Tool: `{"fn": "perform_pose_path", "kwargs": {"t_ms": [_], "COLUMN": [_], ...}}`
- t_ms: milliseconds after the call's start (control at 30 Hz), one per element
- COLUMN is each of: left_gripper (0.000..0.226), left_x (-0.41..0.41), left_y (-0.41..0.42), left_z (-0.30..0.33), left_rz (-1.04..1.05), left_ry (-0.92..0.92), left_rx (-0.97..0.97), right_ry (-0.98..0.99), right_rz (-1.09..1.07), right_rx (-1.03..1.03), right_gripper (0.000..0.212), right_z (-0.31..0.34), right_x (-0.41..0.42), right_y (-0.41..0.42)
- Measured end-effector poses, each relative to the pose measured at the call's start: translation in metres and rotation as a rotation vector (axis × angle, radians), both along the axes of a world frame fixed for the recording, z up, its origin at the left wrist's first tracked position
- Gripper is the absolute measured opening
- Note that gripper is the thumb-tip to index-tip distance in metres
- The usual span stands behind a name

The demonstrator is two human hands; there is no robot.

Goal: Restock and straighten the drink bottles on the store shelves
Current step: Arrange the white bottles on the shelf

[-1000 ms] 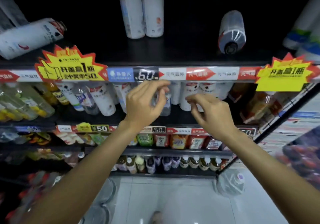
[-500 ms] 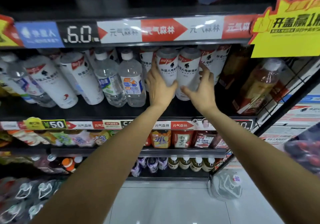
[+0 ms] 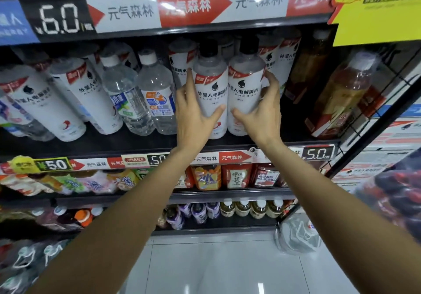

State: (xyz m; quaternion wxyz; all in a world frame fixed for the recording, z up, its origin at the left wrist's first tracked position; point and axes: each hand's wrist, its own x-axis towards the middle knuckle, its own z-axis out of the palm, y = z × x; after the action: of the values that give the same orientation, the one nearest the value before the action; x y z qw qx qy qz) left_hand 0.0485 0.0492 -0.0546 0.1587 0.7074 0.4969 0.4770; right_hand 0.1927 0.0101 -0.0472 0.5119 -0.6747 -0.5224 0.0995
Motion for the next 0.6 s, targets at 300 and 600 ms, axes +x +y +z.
{"fn": "perform_pose_path", "kwargs": {"t_ms": [300, 600], "left_gripper": [0.084, 0.083], "left_x": [0.005, -0.056], "left_y": [-0.01, -0.131], "left_z": [0.002, 0.074], "left_rz": [-0.106, -0.169], "left_ry": [-0.243, -0.181], "left_rx": [-0.247, -0.173], "right_ry": [0.154, 0.169], "right_rz": [0.099, 0.288], "right_rx": [-0.033, 0.039], "right_gripper": [0.096, 0.089], "right_z": [0.004, 0.074], "right_x": [0.001, -0.024], "right_y": [-0.012, -0.137]}}
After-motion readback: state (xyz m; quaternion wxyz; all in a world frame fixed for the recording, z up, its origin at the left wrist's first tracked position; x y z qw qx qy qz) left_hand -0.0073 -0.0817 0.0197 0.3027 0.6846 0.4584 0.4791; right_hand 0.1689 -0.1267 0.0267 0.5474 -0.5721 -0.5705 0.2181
